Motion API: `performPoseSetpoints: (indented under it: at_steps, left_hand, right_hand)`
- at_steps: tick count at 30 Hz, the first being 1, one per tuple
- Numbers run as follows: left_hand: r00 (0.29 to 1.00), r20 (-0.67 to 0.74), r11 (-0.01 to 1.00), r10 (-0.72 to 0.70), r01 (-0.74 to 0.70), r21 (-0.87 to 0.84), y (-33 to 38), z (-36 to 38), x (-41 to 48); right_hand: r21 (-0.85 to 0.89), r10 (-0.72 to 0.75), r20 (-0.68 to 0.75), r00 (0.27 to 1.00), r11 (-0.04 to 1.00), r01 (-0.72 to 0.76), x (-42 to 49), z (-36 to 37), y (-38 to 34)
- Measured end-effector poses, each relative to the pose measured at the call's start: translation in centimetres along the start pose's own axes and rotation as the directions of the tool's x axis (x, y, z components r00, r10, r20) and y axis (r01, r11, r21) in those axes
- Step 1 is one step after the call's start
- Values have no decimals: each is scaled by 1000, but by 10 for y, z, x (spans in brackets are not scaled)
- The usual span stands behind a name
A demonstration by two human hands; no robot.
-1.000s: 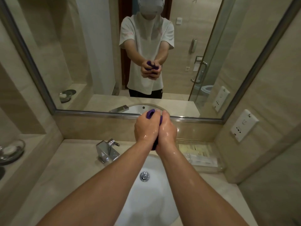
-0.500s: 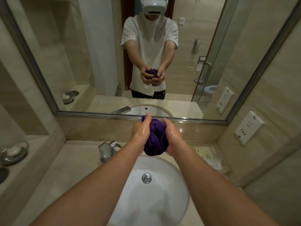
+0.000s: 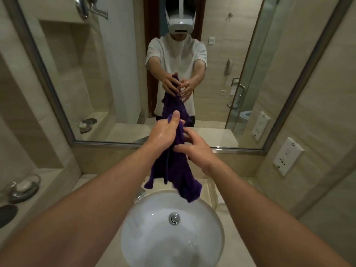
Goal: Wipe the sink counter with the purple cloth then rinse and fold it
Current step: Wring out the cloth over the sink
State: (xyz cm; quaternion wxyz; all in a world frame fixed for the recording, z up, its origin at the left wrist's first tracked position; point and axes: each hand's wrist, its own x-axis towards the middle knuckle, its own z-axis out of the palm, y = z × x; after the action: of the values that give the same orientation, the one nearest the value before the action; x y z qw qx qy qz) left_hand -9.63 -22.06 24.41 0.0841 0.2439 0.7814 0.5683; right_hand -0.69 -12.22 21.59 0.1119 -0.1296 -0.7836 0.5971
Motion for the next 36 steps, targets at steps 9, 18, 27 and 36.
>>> performPoseSetpoints:
  at_steps: [9, 18, 27, 36]
  left_hand:
    - [999, -29, 998, 31, -29, 65, 26, -29, 9]
    - [986, -161, 998, -52, 45, -49, 43, -26, 18]
    - [980, -165, 986, -115, 92, -140, 39, -32, 16]
    - [979, -192, 995, -71, 56, -82, 38, -50, 15]
  right_hand:
    - [-474, -204, -257, 945, 878, 61, -4, -17, -35]
    - [-609, -422, -274, 864, 772, 184, -28, 19, -26]
    - [-749, -353, -152, 923, 651, 125, -28, 23, -21]
    - [-519, -170, -245, 954, 854, 19, -17, 32, -18]
